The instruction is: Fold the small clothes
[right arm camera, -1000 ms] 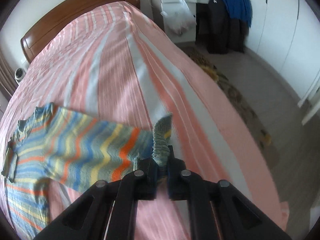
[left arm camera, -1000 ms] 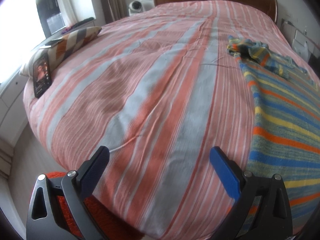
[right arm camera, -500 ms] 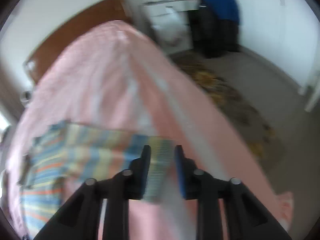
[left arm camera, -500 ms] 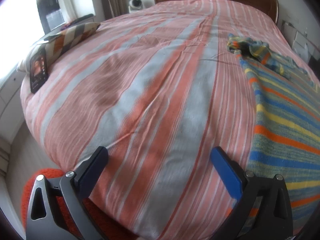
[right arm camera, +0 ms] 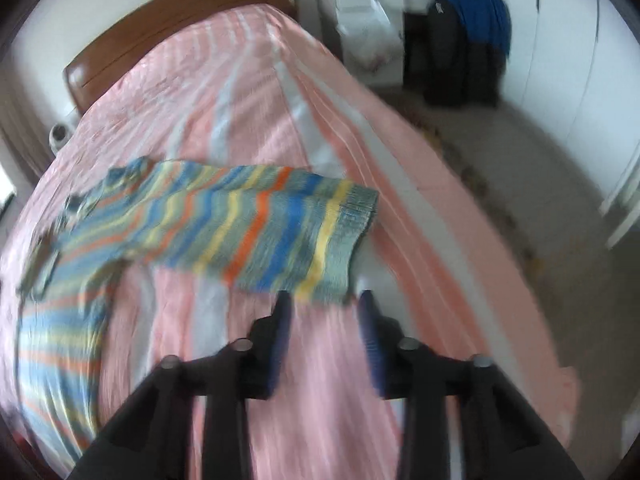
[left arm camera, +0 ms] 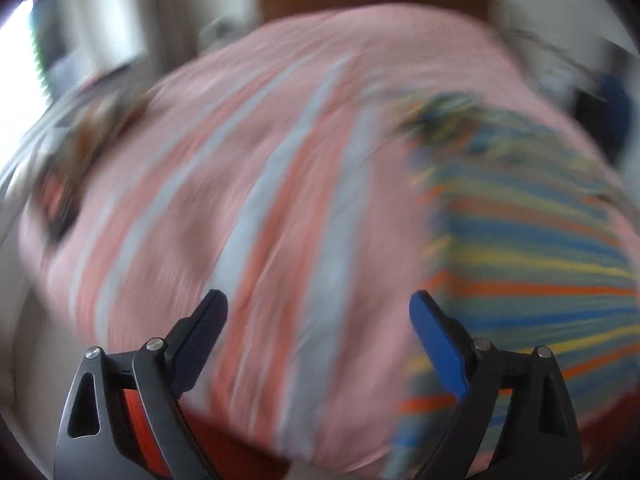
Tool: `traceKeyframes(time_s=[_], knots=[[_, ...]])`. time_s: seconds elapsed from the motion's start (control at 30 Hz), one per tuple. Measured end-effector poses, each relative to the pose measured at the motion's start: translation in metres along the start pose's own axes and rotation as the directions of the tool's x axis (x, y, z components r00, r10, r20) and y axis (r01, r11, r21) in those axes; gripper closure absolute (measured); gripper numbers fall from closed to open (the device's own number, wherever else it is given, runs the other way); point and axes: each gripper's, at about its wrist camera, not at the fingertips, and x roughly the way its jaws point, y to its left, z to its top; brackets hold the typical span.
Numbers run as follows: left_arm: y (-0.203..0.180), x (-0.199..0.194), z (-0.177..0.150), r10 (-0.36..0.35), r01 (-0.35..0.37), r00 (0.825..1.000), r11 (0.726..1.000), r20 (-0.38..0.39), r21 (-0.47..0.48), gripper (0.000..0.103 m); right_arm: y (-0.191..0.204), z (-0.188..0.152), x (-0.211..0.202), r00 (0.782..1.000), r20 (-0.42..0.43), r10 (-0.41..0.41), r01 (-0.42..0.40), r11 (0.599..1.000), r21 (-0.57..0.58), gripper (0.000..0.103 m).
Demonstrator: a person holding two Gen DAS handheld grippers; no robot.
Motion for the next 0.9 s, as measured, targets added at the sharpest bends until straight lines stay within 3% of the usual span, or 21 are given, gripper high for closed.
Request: traceKeyframes(time_s=[0.07, 0.1, 0.2, 0.3, 0.37, 0.43, 0.47, 0.53, 0.57, 0.63, 0.7, 0.77, 0.83, 0.9], knots=[[-0.03, -0.012, 0.042, -0.127, 0.12, 0.991, 0.98, 0.033, 0.157, 0.005, 0.013, -0.018, -0.022, 0.999, 0.048, 0.024, -0.021, 0.998, -0.062, 0.05], [-0.049, -0.013, 0.063, -0.182, 0.168, 0.983, 0.955, 0.035, 0.243, 0.001, 0.019, -0.024, -0.027, 0.998, 0.062, 0.033, -0.028, 0.996, -0.084, 0.049], [-0.111, 0.012, 0.107, -0.282, 0.259, 0.959, 0.841, -0.023, 0.476, 0.001, 0.046, -0.048, -0.031, 0.993, 0.074, 0.095, -0.087, 0.991, -0.103, 0.049], [-0.167, 0.076, 0.126, -0.244, 0.265, 0.962, 0.75, -0.119, 0.607, 0.002, 0.064, -0.072, -0.021, 0.983, 0.061, 0.175, -0.172, 0.984, -0.043, 0.049], [-0.185, 0.115, 0.126, -0.181, 0.24, 0.971, 0.721, -0.157, 0.65, 0.002, 0.069, -0.085, -0.018, 0.981, 0.053, 0.186, -0.185, 0.982, -0.034, 0.049], [-0.198, 0.157, 0.121, -0.092, 0.19, 0.98, 0.7, -0.178, 0.688, 0.015, 0.077, -0.098, -0.013, 0.982, 0.042, 0.183, -0.18, 0.982, -0.057, 0.049], [-0.2, 0.17, 0.12, -0.082, 0.2, 0.976, 0.703, -0.203, 0.683, 0.019, 0.08, -0.102, -0.013, 0.983, 0.042, 0.18, -0.177, 0.981, -0.078, 0.049], [-0.193, 0.181, 0.13, -0.191, 0.299, 0.951, 0.764, -0.242, 0.571, 0.042, 0.084, -0.109, -0.016, 0.984, 0.052, 0.172, -0.165, 0.979, -0.12, 0.048], [-0.186, 0.184, 0.138, -0.226, 0.333, 0.938, 0.798, -0.263, 0.502, 0.092, 0.084, -0.111, -0.017, 0.984, 0.056, 0.171, -0.162, 0.977, -0.137, 0.048], [-0.163, 0.181, 0.158, -0.23, 0.302, 0.947, 0.878, -0.226, 0.371, 0.097, 0.083, -0.111, -0.017, 0.982, 0.064, 0.175, -0.165, 0.977, -0.136, 0.048], [-0.129, 0.167, 0.174, -0.222, 0.25, 0.966, 0.932, -0.133, 0.262, 0.098, 0.08, -0.11, -0.016, 0.981, 0.067, 0.182, -0.173, 0.977, -0.121, 0.048], [-0.068, 0.154, 0.19, -0.186, 0.189, 0.981, 0.98, -0.058, 0.065, 0.098, 0.079, -0.109, -0.016, 0.98, 0.073, 0.183, -0.174, 0.978, -0.118, 0.048], [-0.003, 0.148, 0.194, -0.096, 0.093, 0.995, 0.988, -0.019, -0.125, 0.098, 0.08, -0.108, -0.014, 0.98, 0.076, 0.182, -0.172, 0.978, -0.122, 0.047], [0.054, 0.149, 0.186, 0.028, -0.034, 0.999, 0.962, -0.027, -0.27, 0.098, 0.082, -0.11, -0.014, 0.98, 0.079, 0.181, -0.17, 0.977, -0.128, 0.045]])
